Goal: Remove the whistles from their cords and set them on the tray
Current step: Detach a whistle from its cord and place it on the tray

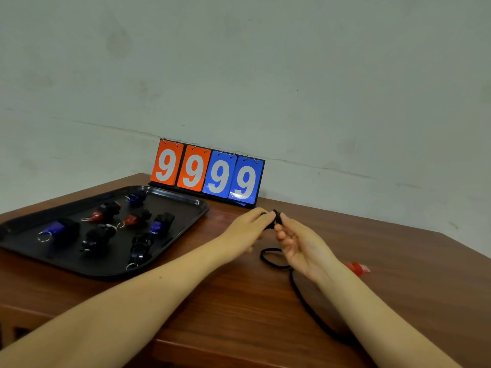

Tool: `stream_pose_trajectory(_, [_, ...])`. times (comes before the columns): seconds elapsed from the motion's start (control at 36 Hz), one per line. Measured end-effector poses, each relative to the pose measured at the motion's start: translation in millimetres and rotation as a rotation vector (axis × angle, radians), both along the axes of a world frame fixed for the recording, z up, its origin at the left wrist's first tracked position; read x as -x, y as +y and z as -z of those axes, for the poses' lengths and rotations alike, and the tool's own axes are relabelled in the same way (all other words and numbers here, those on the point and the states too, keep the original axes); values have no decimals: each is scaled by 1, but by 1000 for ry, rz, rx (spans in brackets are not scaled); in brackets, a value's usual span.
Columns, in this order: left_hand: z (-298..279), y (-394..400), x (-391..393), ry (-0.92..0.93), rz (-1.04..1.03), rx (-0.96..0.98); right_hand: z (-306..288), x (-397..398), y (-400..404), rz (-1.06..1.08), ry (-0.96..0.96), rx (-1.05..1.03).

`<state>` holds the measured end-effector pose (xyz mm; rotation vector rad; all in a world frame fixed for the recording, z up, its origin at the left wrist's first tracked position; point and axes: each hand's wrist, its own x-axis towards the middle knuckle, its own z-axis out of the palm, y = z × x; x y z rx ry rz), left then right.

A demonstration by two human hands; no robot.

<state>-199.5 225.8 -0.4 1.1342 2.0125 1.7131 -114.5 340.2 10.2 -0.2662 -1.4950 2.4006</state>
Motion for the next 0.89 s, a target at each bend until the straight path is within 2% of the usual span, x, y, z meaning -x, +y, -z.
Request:
stream_pose_trajectory(0.14, [-7, -2, -3, -208, 42, -52, 2, 0, -2, -19, 27, -141])
stream_pose_trajectory(0.28, [-4, -3, -2, -316, 98, -55, 3, -1, -4, 5, 45, -300])
stream_pose_trajectory(0.44, [-6, -3, -3, -288, 110, -54, 2, -3, -4, 13, 50, -341])
stream_pose_trajectory(0.58, [-3, -5, -1, -364, 181, -150, 1, -3, -3, 45, 65, -364])
stream_pose_trajectory(0.64, [-2, -5, -1, -375, 215, -169, 1, -4, -3, 136, 67, -510])
stream_pose_trajectory(0.75, [0, -7, -3, -344, 276, -119, 4, -5, 2, 398, 70, -999])
stream_pose_trajectory(0.89, [2, -6, -6, -372, 366, -100, 6, -6, 10, 480, 94, -1100])
